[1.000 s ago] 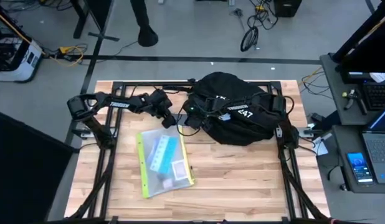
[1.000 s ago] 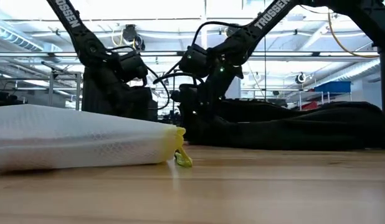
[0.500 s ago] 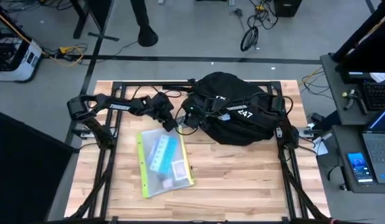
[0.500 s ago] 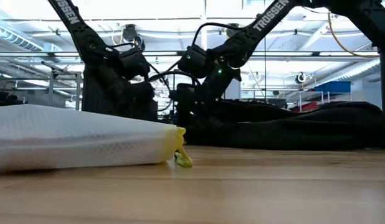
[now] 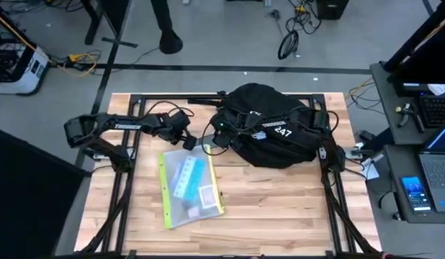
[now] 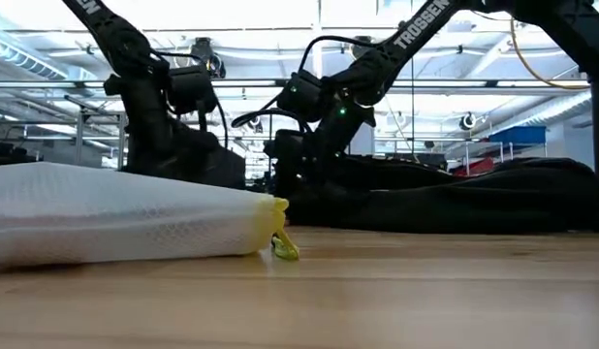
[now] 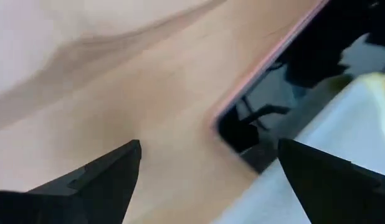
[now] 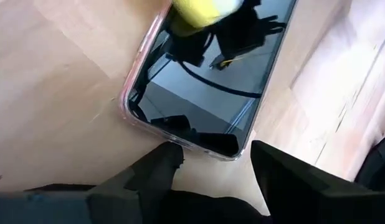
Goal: Unpack backpack
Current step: Put the cellphone into the black backpack
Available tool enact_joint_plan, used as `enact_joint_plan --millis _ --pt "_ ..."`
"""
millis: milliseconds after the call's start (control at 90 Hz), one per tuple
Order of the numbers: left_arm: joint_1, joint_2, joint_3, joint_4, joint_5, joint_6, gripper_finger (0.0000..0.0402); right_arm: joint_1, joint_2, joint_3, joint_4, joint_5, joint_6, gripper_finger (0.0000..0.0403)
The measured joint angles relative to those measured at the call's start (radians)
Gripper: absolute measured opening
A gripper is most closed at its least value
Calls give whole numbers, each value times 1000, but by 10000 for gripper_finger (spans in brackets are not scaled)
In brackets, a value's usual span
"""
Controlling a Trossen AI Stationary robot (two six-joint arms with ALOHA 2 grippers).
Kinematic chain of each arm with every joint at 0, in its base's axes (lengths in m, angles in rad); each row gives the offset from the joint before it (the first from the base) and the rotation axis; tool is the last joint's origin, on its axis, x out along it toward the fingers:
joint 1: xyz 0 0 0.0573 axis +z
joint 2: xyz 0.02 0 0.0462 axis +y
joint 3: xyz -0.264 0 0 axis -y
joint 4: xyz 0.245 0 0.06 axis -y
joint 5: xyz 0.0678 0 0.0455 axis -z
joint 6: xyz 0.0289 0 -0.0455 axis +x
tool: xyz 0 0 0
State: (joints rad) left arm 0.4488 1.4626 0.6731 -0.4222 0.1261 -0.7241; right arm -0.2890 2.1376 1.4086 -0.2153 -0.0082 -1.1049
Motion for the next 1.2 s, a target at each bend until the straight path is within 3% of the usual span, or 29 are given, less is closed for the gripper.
enact_joint_plan --millis 167,444,611,956,1200 --pt "-43 60 5 128 47 -102 361 -3 0 0 0 -21 21 199" --pt "-67 114 6 153 49 -134 361 -6 0 0 -1 -32 -11 198" --pt "-53 117 2 215 59 -150 361 -16 -1 -1 0 -106 -48 199" --pt "-15 124 2 287 106 -107 361 24 2 -2 54 -272 -138 199" --pt "-16 124 2 303 128 -71 361 48 2 -2 101 -261 -98 198"
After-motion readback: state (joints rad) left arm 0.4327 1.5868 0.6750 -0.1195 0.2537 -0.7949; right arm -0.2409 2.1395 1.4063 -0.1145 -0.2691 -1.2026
